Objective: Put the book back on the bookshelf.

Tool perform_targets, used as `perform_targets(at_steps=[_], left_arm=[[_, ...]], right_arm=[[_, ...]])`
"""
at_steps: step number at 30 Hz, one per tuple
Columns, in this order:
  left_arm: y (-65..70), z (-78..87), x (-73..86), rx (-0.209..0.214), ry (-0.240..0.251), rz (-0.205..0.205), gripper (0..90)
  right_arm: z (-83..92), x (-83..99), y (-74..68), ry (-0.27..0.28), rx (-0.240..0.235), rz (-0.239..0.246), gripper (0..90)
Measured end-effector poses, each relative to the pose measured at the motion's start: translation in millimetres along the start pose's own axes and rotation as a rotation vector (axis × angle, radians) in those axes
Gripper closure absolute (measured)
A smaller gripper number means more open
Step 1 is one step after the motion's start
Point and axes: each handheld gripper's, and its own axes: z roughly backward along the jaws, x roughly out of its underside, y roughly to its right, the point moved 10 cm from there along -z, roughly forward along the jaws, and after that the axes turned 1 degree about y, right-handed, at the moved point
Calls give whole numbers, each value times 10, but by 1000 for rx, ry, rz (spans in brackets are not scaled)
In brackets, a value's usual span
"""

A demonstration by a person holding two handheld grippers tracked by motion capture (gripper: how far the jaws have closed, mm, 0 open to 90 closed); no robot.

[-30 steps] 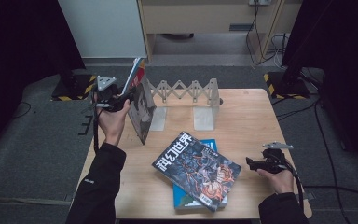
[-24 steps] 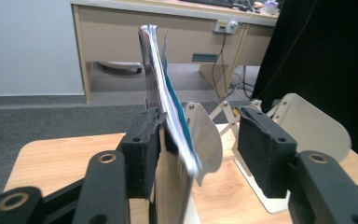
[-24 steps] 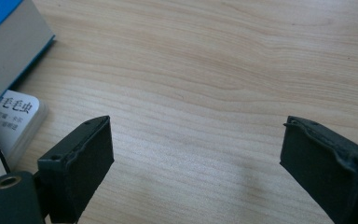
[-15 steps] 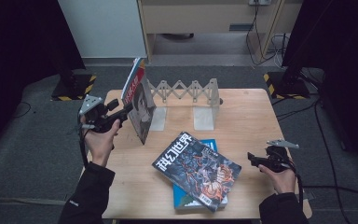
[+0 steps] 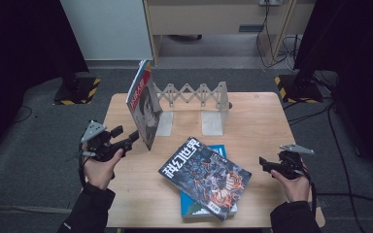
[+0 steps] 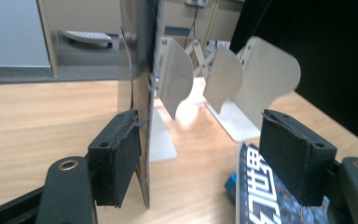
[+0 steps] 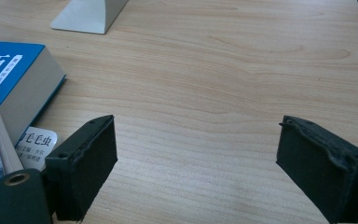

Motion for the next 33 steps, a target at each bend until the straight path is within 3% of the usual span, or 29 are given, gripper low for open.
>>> perform_targets(at_steps=[4,8,12,20,29,33], left_arm=[[43,-21,176,1,-27,-38,267],[86,-80,379,21,-86,-37,268],[118,-149,514,27,-101,-57,268],[232,-300,815,64,-185,-46,250],[397,-435,1041,120,-220,-41,262],[448,-496,1127,147,-237,-40,263]], right_arm=[[7,1,-47,-3,-31,4,202],[24,-28,-99,21,-43,10,210],[35,-33,-141,30,-48,42,224],[97,-52,-290,51,-86,59,260],[137,-54,-521,96,-135,74,292],[144,-34,-612,91,-172,63,335]])
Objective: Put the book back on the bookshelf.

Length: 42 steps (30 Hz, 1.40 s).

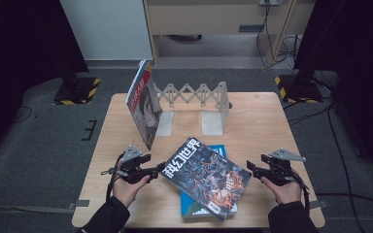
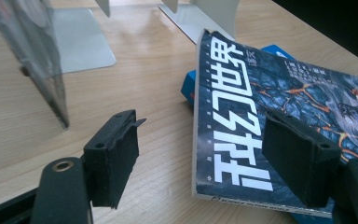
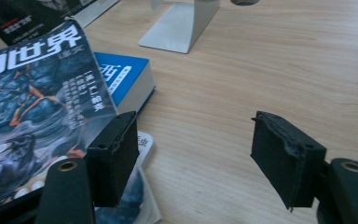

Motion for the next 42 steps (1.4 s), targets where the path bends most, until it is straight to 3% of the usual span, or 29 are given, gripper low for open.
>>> perform_targets(at_steps=[5,11,13,17,20,24,32,38,42], left_arm=[[29,-100,94,36,-42,18,253],[-9,-181,170,51,-80,24,254],[-1,-215,187,69,-92,43,253],[6,-276,243,77,-130,33,253],[32,-310,265,107,-134,69,250],[41,-328,280,135,-141,78,246],[130,-356,307,181,-159,106,248],[195,-379,326,247,-171,157,307],[194,-385,331,261,-177,174,311]], right_arm=[[-19,21,-96,-11,-28,4,340],[-30,44,-177,-16,-48,20,351],[-34,47,-209,-18,-50,26,352],[-38,46,-254,-5,-67,30,352],[-40,69,-279,-8,-78,35,363],[-57,81,-323,-2,-92,30,372],[-121,130,-441,-40,-116,49,372],[-169,166,-487,-68,-125,59,360],[-196,202,-501,-91,-130,61,353]])
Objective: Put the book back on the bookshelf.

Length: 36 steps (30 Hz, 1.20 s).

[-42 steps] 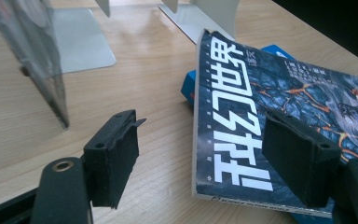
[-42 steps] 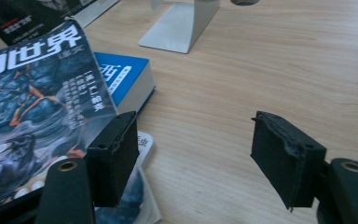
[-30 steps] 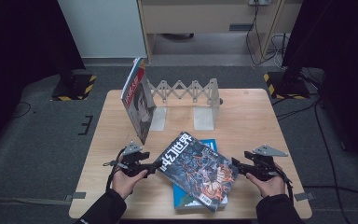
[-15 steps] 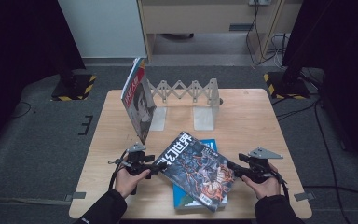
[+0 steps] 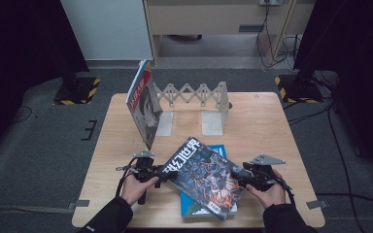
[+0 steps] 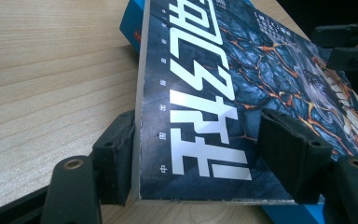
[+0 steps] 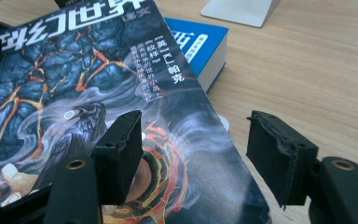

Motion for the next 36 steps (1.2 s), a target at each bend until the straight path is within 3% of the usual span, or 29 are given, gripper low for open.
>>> perform_targets(at_steps=[5,11,16,21,27,30,33,36], left_arm=[[5,20,-1,-2,0,4,329],[64,105,81,13,-38,14,378],[66,86,86,26,-46,13,364],[86,-3,85,56,-48,24,295],[92,-8,87,74,-54,49,311],[107,50,64,80,-44,64,371],[160,136,-16,114,-2,75,444],[228,173,-91,127,42,65,449]], right_arm=[[-30,15,-13,0,-9,-10,341],[-34,12,-6,12,-6,0,353],[-35,9,-9,16,-1,4,354],[-37,9,-6,16,0,2,353],[-36,12,-9,16,-4,-1,355],[-37,11,-7,18,-2,5,358],[-39,11,-9,18,-1,11,360],[-37,18,5,25,-2,5,360]])
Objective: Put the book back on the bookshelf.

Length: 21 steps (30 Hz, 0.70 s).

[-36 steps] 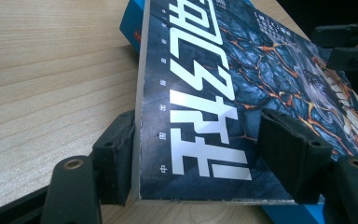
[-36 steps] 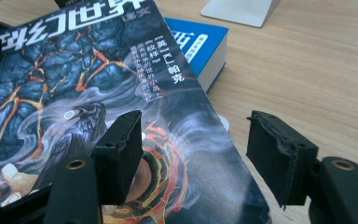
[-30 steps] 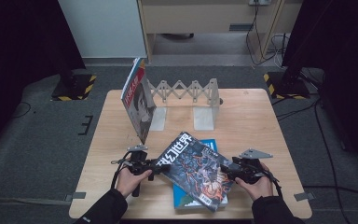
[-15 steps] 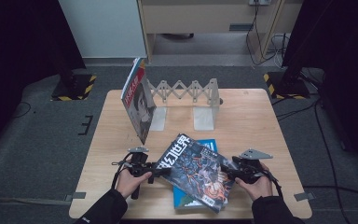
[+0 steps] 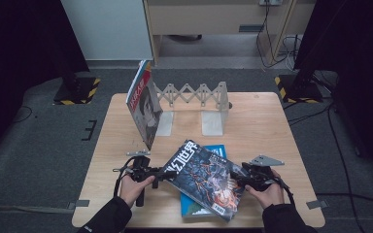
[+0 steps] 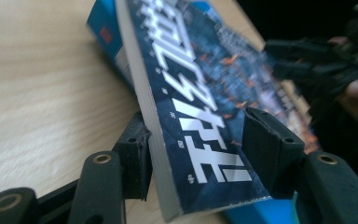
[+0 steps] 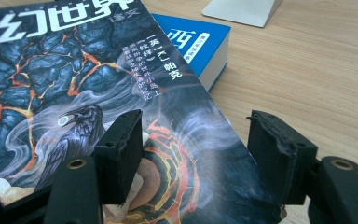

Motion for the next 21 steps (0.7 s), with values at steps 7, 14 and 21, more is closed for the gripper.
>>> perform_targets(at_steps=[7,14,21], left_arm=[[41,-22,-38,47,-7,56,440],[42,-54,-38,51,-19,73,490],[124,-33,-75,36,-18,74,614]], right_arm=[[-2,2,3,8,1,-7,360],[-1,3,5,8,0,-8,359],[-3,0,8,11,3,-1,355]])
